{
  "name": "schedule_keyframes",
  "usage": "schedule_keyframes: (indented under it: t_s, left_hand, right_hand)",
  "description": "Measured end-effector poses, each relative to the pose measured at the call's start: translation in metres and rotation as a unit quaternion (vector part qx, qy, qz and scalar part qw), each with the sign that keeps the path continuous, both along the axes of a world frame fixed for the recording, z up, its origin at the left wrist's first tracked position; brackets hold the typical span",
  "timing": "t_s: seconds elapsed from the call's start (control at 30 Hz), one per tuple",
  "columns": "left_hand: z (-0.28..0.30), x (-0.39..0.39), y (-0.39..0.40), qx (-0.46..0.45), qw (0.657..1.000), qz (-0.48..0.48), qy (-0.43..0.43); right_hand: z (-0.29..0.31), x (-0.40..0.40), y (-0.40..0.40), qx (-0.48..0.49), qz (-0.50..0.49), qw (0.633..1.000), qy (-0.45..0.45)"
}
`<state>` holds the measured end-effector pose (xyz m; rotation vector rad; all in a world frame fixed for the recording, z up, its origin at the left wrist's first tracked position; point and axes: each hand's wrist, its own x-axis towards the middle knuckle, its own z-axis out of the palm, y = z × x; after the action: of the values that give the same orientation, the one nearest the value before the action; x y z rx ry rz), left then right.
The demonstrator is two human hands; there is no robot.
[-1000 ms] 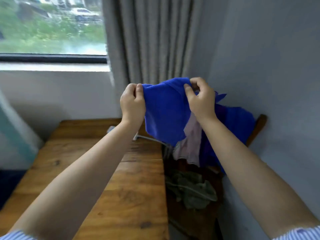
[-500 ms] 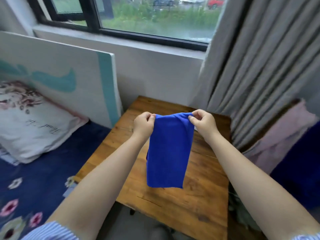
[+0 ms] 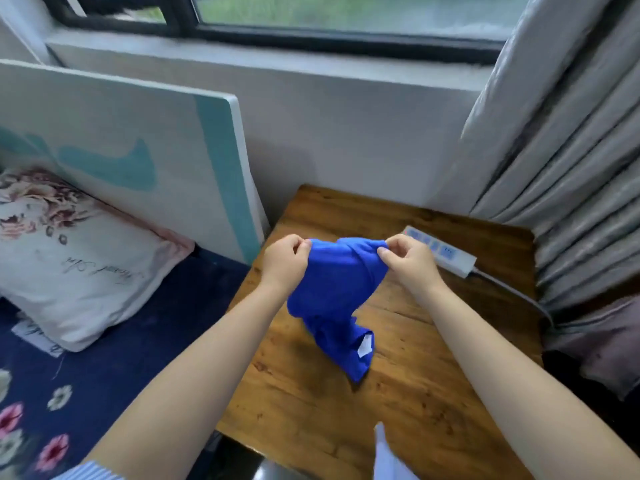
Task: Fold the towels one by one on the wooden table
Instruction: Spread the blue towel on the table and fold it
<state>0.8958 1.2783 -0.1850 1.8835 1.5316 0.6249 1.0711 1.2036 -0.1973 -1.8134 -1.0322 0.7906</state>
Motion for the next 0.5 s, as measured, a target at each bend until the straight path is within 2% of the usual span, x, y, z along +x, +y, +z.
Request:
schedule_keyframes:
  t_s: [0.17,0.37,0.43,0.5]
  left_hand:
    - [-0.087,-0.010,-0.015,-0.163,0.976,-0.057,0.130]
    - [-0.156,-0.035,-0.047,-0.317,0.897,-0.186,0.245]
    - [-0.159,-0.042,-0.047,-0.307,0.900,-0.199,0.239]
    - [-0.158,-0.048,-0.039,-0.282,0.919,-0.180,0.211]
  right_hand:
    - [-0.085,-0.026,-0.025,-0.174,-0.023,0.984,-0.005]
    - [-0.144,-0.065,-0.066,-0.393,-0.057,0.915,-0.064]
    - [-0.147,-0.075,-0.071,-0.401,-0.080,0.906,-0.109]
    - [-0.144,-0.084,-0.069,-0.360,-0.098,0.913,-0.166]
